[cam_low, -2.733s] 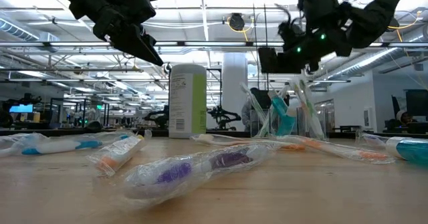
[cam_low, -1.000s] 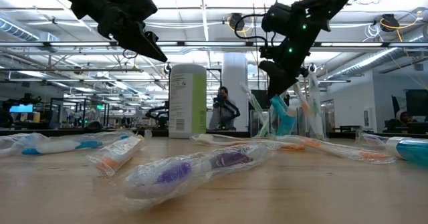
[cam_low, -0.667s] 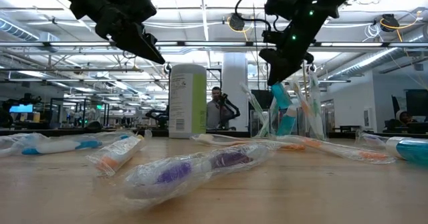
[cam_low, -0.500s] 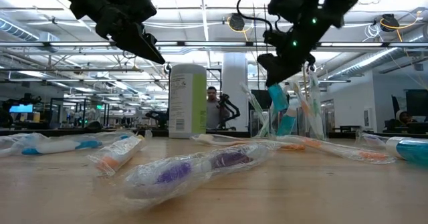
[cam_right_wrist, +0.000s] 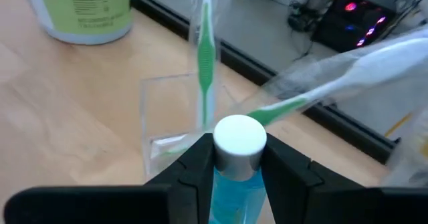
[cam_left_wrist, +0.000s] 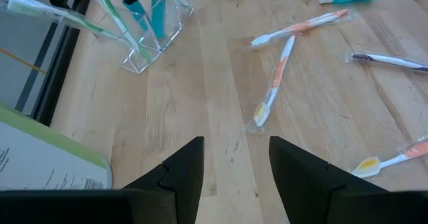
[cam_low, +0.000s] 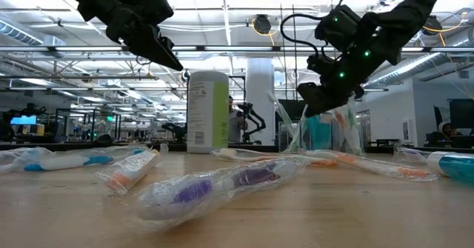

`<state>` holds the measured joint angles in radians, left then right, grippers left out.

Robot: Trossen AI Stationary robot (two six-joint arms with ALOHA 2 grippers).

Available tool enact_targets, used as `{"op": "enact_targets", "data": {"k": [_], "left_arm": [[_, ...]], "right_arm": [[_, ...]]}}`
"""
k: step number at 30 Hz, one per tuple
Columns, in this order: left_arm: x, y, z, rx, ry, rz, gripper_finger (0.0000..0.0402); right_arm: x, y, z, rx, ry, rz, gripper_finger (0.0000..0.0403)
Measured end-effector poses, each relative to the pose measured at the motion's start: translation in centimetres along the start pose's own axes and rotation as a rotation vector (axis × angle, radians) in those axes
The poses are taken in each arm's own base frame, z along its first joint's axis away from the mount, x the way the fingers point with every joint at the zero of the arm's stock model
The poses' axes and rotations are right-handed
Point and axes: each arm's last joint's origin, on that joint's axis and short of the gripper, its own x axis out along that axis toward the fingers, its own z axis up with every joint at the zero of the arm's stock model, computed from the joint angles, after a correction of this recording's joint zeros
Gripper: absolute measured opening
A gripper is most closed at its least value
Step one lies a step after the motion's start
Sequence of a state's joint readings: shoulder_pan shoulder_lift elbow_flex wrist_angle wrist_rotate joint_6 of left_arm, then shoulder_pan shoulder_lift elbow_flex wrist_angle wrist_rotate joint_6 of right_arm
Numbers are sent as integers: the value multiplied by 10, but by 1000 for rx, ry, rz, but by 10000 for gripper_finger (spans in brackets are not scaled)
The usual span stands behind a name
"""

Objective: Pick & Place toothbrushing station
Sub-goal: Put the blue mouthwash into the transparent organizer

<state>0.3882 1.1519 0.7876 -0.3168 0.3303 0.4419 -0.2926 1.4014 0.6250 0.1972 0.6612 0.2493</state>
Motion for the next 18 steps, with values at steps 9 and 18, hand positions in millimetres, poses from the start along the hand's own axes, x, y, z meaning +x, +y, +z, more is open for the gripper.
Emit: {"op": "enact_targets", "data": {"k": [9, 18], "left_arm": [[0, 0, 0, 0, 0, 0, 175], [0, 0, 0, 0, 0, 0, 175]], "right_arm": [[4, -5, 1, 38, 12, 10, 99], [10, -11, 3, 100, 26, 53, 155]]}}
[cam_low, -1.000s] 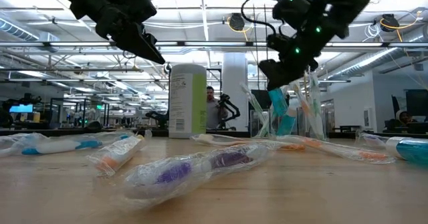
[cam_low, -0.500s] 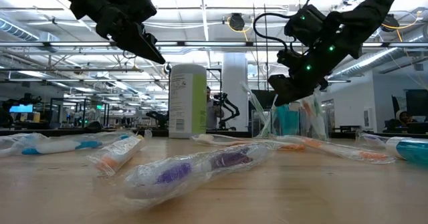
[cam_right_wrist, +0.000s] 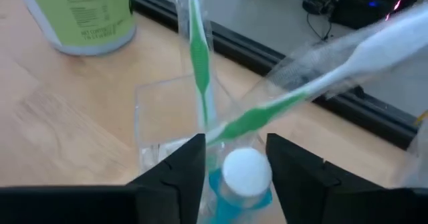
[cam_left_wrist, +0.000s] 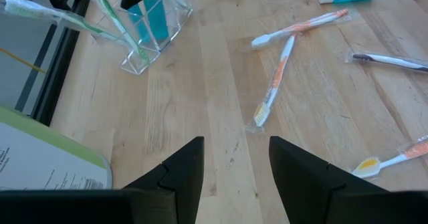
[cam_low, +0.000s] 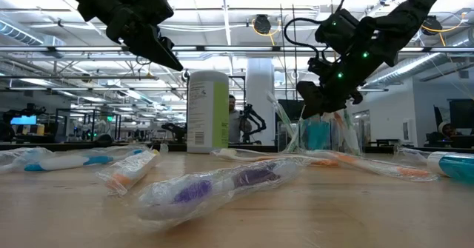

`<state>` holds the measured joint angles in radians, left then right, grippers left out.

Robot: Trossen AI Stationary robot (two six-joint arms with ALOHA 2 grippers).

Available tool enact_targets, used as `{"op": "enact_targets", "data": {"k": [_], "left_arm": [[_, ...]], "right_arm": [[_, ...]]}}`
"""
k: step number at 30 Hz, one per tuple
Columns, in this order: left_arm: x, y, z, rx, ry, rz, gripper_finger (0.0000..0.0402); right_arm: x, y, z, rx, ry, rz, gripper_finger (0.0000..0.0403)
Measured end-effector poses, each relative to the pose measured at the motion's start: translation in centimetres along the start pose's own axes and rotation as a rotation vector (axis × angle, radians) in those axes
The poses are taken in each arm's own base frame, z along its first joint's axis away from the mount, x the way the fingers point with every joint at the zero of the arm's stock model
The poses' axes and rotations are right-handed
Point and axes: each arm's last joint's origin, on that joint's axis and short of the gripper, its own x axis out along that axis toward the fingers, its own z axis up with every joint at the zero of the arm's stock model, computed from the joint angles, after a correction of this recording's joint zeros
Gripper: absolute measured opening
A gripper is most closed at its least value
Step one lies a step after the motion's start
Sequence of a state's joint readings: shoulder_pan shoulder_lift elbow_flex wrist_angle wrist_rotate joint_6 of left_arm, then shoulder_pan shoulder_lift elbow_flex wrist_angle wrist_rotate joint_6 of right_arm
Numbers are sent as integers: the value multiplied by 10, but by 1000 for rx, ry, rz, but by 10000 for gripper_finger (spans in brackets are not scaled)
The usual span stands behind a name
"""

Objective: Pick & Place toothbrushing station
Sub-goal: Put the blue mouthwash into the transparent organizer, then adjust the toothbrush and mouthwash in the transparent organizer

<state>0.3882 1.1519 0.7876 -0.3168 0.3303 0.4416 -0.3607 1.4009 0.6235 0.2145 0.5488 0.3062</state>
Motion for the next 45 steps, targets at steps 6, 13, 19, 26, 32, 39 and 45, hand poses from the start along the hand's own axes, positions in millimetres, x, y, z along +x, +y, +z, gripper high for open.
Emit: {"op": "enact_targets", "data": {"k": [6, 13, 19, 26, 32, 39, 45], "left_arm": [[0, 0, 0, 0, 0, 0, 175], [0, 0, 0, 0, 0, 0, 175], [0, 0, 0, 0, -2, 1, 175], [0, 0, 1, 1, -6, 3, 175], [0, 0, 1, 1, -7, 3, 175], [0, 0, 1, 1, -7, 3, 175], [0, 0, 1, 2, -6, 3, 175]], "right_arm": [[-2, -1, 2, -4, -10, 3, 187], [-21, -6, 20, -6, -99, 31, 195], [-45, -5, 27, -45, -138, 82, 179], [-56, -12, 16, -132, -33, 31, 150], [-53, -15, 8, -40, 28, -24, 122], [-45, -14, 0, -131, 73, -88, 90], [-41, -14, -3, -170, 69, -160, 61]]}}
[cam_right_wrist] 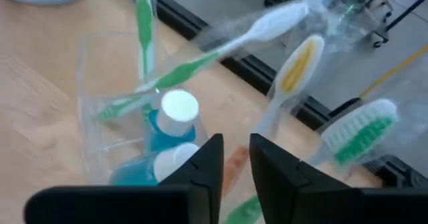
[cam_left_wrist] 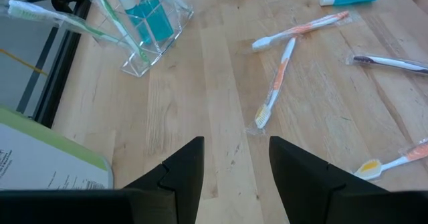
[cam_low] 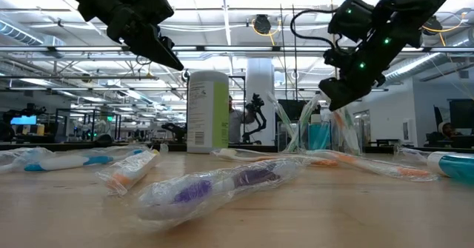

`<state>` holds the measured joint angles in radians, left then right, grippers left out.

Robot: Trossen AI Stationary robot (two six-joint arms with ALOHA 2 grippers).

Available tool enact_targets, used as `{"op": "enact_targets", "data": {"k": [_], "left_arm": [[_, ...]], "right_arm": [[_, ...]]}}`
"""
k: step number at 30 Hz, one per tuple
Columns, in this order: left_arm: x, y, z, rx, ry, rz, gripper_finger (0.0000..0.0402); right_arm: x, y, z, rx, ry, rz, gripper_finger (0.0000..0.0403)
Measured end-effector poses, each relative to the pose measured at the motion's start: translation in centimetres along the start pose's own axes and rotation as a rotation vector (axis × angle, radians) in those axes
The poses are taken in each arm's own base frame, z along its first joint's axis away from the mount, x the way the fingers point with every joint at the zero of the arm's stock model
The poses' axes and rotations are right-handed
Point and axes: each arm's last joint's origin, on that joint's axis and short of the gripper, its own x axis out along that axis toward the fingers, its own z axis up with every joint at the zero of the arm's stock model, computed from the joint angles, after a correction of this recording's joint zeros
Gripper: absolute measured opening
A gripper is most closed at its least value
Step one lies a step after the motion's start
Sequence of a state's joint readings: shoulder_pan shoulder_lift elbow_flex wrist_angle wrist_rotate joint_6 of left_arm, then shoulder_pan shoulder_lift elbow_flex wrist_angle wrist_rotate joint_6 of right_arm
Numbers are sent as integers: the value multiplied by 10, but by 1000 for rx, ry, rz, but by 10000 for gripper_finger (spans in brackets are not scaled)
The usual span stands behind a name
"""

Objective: Pick & Place toothbrushing station
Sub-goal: Adjust the toothbrush and mouthwash in the transparent organizer

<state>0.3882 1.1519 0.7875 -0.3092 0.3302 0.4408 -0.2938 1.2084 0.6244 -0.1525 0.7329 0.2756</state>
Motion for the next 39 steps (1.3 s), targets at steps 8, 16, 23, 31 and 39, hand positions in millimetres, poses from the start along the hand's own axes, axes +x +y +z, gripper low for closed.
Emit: {"op": "enact_targets", "data": {"k": [8, 16, 23, 31, 39], "left_arm": [[0, 0, 0, 0, 0, 0, 175], [0, 0, 0, 1, 0, 0, 175], [0, 0, 0, 1, 0, 0, 175], [0, 0, 0, 1, 0, 0, 175], [0, 0, 0, 9, 0, 0, 175]], "right_arm": [[7, 7, -5, -31, 48, 45, 33], [8, 9, -2, -38, 25, 80, 31], [8, 12, 0, -69, 8, 123, 31], [7, 15, 5, -121, -44, 187, 31], [3, 20, 7, -154, -81, 204, 31]]}}
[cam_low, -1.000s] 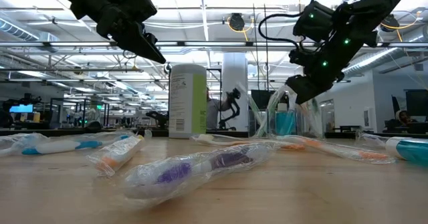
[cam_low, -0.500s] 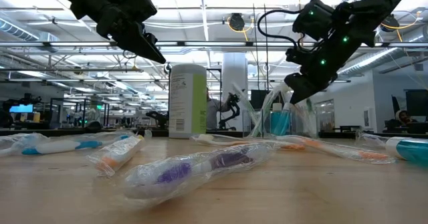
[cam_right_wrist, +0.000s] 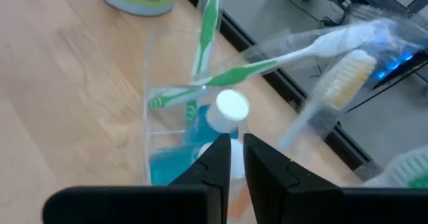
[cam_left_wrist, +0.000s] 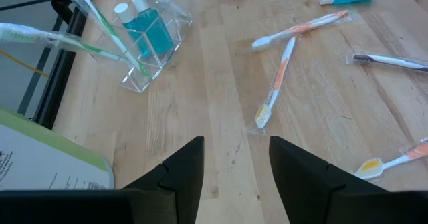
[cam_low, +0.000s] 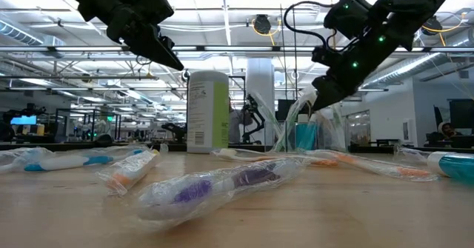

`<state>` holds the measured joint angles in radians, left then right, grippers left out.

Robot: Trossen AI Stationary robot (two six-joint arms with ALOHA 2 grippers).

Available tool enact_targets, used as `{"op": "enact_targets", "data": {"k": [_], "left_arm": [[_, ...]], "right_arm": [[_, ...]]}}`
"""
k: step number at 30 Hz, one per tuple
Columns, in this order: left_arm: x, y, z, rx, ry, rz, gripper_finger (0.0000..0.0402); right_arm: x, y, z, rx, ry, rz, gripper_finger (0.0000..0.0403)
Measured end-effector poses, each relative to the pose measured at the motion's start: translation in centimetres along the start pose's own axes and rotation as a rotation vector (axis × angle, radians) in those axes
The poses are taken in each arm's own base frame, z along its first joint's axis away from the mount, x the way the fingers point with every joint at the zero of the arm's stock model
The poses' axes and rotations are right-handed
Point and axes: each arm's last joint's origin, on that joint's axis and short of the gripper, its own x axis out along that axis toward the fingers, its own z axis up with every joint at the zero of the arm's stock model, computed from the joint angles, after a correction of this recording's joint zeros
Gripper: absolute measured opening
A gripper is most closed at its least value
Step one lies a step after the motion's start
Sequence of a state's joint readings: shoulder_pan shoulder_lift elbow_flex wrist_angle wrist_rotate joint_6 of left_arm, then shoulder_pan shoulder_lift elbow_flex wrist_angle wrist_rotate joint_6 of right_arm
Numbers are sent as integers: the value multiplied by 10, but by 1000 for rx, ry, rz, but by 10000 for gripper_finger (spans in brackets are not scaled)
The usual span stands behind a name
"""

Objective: Pick & Place toothbrushing station
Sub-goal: Adjust the toothbrush and mouthwash in the transparent organizer

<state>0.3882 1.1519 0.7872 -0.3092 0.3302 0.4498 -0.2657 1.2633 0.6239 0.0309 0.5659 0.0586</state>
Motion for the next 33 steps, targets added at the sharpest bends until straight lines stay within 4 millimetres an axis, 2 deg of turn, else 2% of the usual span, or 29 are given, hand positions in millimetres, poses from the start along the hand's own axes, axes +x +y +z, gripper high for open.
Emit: {"op": "enact_targets", "data": {"k": [8, 14, 21, 27, 33], "left_arm": [[0, 0, 0, -1, 0, 0, 175], [0, 0, 0, 0, 0, 0, 175], [0, 0, 0, -7, -1, 0, 175], [0, 0, 0, -3, 0, 0, 175], [0, 0, 0, 0, 0, 0, 175]], "right_arm": [[-2, -1, 2, 27, -19, -10, 41], [2, -2, 0, -23, -3, -44, 56], [12, 4, -7, -82, 51, -55, 32], [11, 5, -8, -121, 52, -35, 3], [11, 8, -6, -173, 36, 50, 2]]}}
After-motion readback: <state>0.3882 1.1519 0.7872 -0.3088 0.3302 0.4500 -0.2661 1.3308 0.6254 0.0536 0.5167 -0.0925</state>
